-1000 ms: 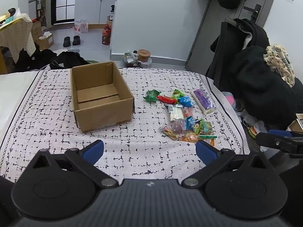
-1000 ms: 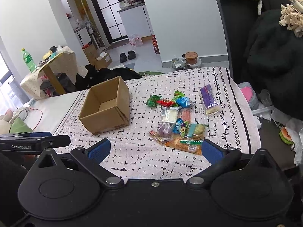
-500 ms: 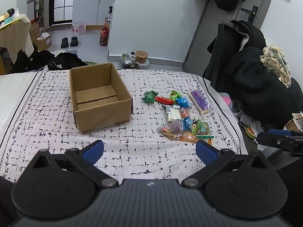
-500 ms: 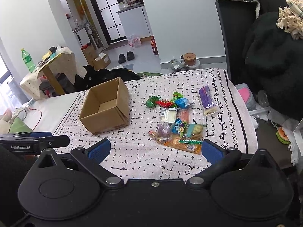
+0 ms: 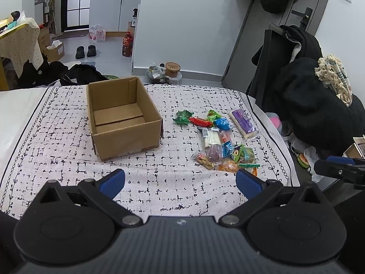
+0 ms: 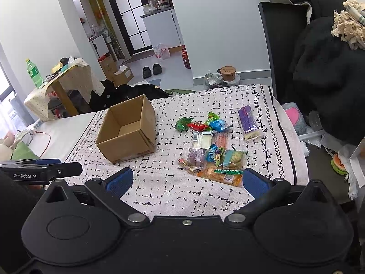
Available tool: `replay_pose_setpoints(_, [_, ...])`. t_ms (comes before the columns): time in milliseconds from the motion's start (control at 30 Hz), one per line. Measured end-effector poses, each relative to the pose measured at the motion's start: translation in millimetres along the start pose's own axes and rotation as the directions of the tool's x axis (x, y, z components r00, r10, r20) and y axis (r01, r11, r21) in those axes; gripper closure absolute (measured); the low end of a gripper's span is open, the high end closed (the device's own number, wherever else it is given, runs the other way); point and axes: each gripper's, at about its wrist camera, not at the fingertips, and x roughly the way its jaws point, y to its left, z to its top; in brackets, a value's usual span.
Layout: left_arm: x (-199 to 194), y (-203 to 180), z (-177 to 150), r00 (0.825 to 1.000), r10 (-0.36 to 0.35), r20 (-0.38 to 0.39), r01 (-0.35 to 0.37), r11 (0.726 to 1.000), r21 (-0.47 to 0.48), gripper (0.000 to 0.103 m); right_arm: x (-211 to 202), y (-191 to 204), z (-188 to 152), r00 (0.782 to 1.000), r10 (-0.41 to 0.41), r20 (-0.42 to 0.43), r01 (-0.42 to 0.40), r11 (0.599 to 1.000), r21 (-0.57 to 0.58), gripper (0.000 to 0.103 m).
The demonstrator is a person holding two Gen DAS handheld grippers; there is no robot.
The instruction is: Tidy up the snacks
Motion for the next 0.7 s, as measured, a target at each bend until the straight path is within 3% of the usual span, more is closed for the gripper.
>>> replay_pose_setpoints(700, [12.3,-0.3,3.5,1.0,-0.016,-0.017,0.016,1.0,-0.005,0.0,4.4,-7.4,1.8,1.0,-0.031,0.004,0.031,0.999,-0.016,0.0])
